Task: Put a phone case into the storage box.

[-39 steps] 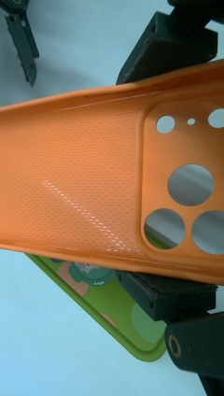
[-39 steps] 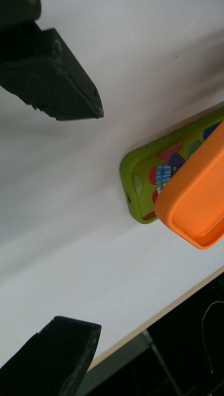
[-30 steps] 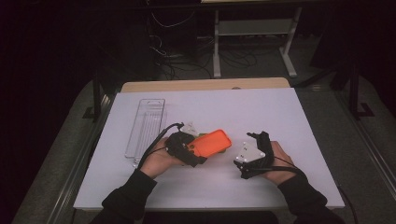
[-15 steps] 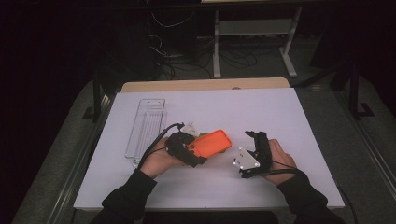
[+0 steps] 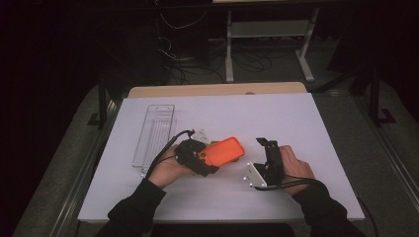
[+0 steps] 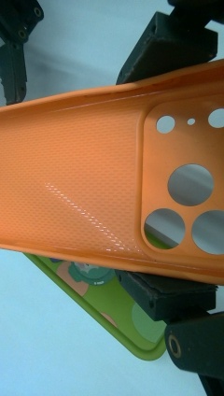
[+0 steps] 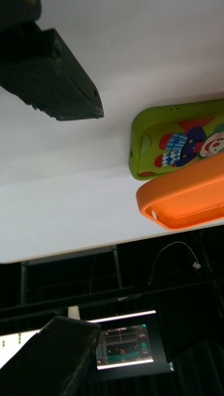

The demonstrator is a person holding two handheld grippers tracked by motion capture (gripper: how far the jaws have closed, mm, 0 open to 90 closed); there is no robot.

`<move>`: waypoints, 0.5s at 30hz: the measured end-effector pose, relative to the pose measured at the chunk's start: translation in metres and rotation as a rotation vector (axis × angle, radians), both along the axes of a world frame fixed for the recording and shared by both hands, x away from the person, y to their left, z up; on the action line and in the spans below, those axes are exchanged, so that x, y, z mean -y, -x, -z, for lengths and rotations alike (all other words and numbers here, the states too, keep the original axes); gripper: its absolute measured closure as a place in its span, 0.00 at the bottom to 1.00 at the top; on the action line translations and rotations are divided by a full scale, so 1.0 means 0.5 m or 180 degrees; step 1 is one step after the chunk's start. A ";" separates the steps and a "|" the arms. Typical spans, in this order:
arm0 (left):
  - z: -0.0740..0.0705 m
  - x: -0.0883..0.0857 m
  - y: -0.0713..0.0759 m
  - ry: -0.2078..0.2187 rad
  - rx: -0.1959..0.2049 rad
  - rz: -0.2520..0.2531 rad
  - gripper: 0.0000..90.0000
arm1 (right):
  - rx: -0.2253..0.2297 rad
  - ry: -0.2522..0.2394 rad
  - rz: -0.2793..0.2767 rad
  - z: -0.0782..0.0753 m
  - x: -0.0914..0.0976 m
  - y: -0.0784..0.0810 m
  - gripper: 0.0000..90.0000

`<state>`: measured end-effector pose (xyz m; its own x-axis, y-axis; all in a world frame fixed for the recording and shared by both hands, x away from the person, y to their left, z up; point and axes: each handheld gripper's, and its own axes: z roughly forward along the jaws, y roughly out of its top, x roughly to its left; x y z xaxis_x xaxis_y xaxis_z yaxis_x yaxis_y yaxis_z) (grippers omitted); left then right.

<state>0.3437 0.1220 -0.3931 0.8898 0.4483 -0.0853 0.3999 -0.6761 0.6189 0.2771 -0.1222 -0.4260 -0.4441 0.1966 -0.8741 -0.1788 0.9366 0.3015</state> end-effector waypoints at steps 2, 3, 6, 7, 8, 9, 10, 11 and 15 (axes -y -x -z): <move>-0.001 0.000 0.000 -0.0002 -0.0005 -0.0003 0.18 | 0.0074 0.0049 -0.0016 0.000 -0.004 0.002 0.00; -0.004 -0.001 -0.003 -0.0023 0.0013 0.0037 0.18 | 0.0101 0.0069 -0.0038 0.000 -0.006 0.002 0.00; -0.007 -0.002 -0.005 -0.0008 0.0019 0.0029 0.18 | 0.0088 0.0083 -0.0055 0.002 -0.011 0.003 0.00; -0.009 -0.002 -0.006 0.0003 0.0014 0.0024 0.18 | 0.0152 0.0093 -0.0073 0.004 -0.014 0.003 0.00; -0.011 -0.003 -0.007 -0.0013 0.0015 0.0029 0.18 | 0.0185 0.0070 -0.0073 0.005 -0.019 0.002 0.00; -0.011 -0.002 -0.008 0.0028 0.0003 -0.0004 0.18 | 0.0185 0.0077 -0.0078 0.004 -0.028 0.003 0.00; -0.011 -0.002 -0.008 0.0028 0.0003 -0.0004 0.18 | 0.0185 0.0077 -0.0078 0.004 -0.028 0.003 0.00; -0.010 0.001 -0.007 0.0061 0.0003 -0.0048 0.18 | 0.0275 0.0085 -0.0161 0.003 -0.040 0.001 0.00; -0.016 -0.001 -0.013 -0.0030 0.0021 0.0041 0.18 | 0.0486 0.0110 -0.0268 0.000 -0.056 0.000 0.04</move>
<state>0.3503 0.1228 -0.3852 0.8960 0.4376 -0.0752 0.3871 -0.6869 0.6151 0.2773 -0.0942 -0.4261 -0.3193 0.1328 -0.9383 -0.2983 0.9257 0.2326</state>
